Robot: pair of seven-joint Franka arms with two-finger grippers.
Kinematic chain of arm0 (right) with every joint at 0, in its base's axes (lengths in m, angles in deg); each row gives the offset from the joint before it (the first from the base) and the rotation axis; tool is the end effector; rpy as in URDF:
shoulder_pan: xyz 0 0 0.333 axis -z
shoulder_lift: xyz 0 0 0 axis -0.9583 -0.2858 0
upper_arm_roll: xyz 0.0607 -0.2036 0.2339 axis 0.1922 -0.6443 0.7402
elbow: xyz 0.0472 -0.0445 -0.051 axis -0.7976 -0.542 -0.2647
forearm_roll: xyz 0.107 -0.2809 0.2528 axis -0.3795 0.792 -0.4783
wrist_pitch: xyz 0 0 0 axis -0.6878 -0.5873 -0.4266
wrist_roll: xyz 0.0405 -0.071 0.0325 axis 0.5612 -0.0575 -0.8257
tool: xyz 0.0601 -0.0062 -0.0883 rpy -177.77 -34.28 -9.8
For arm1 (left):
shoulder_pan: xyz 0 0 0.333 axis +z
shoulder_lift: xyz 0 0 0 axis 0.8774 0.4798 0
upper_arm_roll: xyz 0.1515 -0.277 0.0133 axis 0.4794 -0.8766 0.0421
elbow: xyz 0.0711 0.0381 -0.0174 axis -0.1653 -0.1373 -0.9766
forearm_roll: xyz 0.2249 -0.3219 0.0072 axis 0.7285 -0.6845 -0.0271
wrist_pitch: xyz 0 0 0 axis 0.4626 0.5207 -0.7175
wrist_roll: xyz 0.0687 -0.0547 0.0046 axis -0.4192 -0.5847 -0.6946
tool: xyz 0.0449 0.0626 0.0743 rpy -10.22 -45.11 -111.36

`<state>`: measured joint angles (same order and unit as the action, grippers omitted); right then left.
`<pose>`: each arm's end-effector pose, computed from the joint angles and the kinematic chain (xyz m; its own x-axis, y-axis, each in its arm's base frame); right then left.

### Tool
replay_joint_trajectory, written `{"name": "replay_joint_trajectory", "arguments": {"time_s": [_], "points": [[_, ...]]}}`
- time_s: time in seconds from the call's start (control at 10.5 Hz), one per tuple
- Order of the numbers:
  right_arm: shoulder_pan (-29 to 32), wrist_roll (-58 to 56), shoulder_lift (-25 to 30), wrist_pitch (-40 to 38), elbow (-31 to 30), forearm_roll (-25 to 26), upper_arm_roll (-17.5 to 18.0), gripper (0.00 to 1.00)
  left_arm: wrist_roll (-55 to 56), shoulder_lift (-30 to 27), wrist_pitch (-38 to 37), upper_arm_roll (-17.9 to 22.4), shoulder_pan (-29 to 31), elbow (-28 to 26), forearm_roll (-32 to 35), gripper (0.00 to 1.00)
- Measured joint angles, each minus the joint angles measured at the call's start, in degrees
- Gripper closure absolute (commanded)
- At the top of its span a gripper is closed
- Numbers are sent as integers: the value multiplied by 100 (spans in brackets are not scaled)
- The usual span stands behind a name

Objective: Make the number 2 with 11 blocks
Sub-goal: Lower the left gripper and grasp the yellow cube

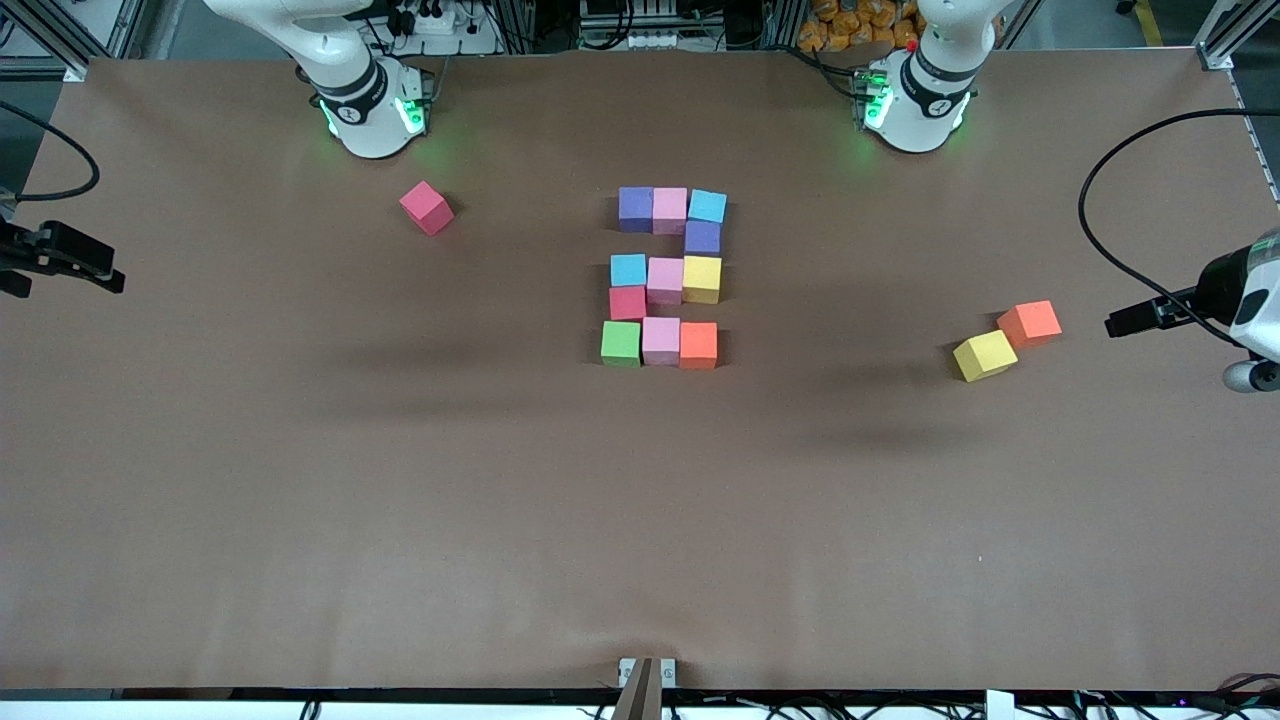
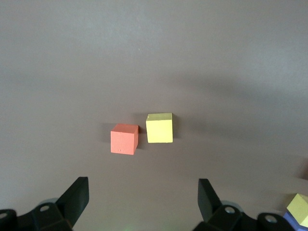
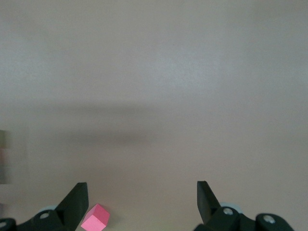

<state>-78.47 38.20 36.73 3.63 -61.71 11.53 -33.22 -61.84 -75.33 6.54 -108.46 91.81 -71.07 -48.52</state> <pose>0.5752 -0.0444 0.6290 0.9983 0.0477 -0.0327 0.0481 -0.9988 0.0126 0.5992 0.0395 0.5191 0.9593 0.2298 -0.1638 0.2212 -0.9728 -0.0693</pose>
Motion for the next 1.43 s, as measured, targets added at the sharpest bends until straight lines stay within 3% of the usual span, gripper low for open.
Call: {"name": "replay_joint_trajectory", "arguments": {"time_s": [0.67, 1.05, 1.43], "points": [[-1, -6, 0, 2, -10, -2, 14, 0, 31, 294, 416, -1, 0, -950, -91, 0], [-2, -6, 0, 4, -12, -2, 16, 0, 67, 613, 1118, 28, 58, -1515, -90, 0], [-1, -7, 0, 12, -13, -95, 6, 0, 65, 1158, 1226, 43, 240, -1557, -90, 0]]}}
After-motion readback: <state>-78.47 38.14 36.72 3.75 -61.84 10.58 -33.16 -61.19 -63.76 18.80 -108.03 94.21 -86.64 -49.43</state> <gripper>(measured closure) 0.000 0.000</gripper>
